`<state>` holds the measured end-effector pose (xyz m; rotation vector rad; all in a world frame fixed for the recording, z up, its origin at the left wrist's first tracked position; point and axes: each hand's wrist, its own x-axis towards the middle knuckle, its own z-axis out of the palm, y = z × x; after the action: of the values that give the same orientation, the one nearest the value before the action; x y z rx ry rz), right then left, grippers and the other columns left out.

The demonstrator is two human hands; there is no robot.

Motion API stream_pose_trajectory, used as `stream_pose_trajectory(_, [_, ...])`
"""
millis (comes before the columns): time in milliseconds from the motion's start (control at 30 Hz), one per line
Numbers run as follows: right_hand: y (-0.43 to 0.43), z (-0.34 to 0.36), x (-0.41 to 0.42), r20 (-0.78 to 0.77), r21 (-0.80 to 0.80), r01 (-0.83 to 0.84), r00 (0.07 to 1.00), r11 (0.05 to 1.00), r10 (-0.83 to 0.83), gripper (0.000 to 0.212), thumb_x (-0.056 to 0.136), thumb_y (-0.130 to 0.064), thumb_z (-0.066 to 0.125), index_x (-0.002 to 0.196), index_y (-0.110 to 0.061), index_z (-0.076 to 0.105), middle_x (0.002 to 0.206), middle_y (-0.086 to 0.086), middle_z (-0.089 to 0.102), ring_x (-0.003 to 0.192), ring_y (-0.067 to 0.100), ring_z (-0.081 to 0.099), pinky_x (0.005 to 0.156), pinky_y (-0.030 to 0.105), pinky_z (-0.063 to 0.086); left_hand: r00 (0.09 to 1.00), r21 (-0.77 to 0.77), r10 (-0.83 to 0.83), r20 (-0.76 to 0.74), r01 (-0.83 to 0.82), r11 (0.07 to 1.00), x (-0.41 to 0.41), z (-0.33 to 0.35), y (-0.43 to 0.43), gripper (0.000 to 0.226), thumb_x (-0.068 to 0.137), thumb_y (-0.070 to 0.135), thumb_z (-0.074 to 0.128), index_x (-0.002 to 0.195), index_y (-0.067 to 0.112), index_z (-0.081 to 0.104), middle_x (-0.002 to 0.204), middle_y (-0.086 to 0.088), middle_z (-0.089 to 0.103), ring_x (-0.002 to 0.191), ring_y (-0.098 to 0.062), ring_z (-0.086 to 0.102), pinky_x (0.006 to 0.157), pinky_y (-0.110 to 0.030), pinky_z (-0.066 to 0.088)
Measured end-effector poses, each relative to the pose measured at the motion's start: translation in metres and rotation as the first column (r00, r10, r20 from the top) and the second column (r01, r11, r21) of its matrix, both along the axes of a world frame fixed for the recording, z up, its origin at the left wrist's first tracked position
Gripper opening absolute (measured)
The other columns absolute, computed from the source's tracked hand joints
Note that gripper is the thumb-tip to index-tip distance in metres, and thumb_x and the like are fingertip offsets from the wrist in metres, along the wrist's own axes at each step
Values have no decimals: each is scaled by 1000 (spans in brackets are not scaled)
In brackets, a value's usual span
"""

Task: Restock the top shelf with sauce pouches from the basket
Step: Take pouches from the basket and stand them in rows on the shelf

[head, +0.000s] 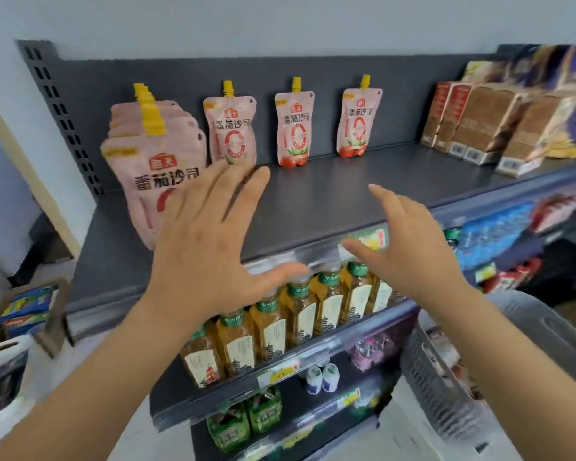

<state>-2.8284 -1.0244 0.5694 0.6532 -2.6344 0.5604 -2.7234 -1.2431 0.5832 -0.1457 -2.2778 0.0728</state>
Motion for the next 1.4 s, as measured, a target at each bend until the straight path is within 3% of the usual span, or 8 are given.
stream_pose_trajectory(333, [165,-63,-20,29,107,254,966,961,-258,81,81,-56,62,145,-19,31,145,8,41,135,30,34,106,50,35,932,-121,-167,323,216,969,-85,-78,178,101,68,83,47,136,9,49,139,-13,49,125,-35,47,104,-45,27])
stream_pose_trajectory(467, [244,-91,-42,188,98,296,932,950,-310,80,84,-53,60,148,-21,24,149,6,33,136,28,32,107,46,36,892,-87,-161,422,216,973,-126,-118,255,100,65,83,49,134,10,51,137,-13,51,122,-34,49,100,-43,30])
stream_pose_trajectory(567, [300,-110,-55,284,47,298,911,953,-299,74,87,-47,60,147,-18,28,147,3,36,133,25,37,100,39,39,824,-65,-158,545,229,971,-153,-156,308,99,65,82,48,134,12,51,138,-13,50,123,-32,50,96,-43,41])
stream_pose_trajectory(700, [355,-139,-78,419,72,326,847,942,-326,74,85,-45,62,145,-16,30,142,7,42,130,28,40,99,39,40,725,-48,-140,674,232,972,-182,-195,360,96,66,80,51,137,15,45,140,-10,47,125,-31,47,98,-43,40])
stream_pose_trajectory(867, [379,-173,-103,537,64,342,780,937,-321,73,84,-50,63,143,-17,35,138,7,46,127,25,45,97,35,40,653,-24,-110,749,193,981,-202,-233,382,90,66,76,45,132,15,48,125,-9,58,113,-30,55,94,-42,43])
stream_pose_trajectory(1000, [382,-200,-125,665,-25,457,672,889,-327,61,82,-48,66,130,-16,47,123,7,55,112,26,56,76,27,39,544,-11,-95,834,189,982,-228,-250,386,85,72,69,57,139,21,35,133,-4,49,121,-25,46,99,-37,36])
stream_pose_trajectory(1200, [378,-221,-151,693,26,513,609,858,-386,67,81,-51,66,134,-16,45,130,7,54,112,25,56,86,33,46,350,29,-55,935,77,997,-280,-285,391,82,75,61,65,138,20,34,135,-6,47,124,-27,46,99,-39,39])
stream_pose_trajectory(1400, [384,-241,-180,723,115,543,528,831,-445,64,79,-53,65,130,-16,48,126,10,57,105,28,59,82,35,49,184,115,-97,978,-90,989,-308,-320,402,89,72,53,73,140,16,29,136,-7,46,118,-26,52,88,-37,48])
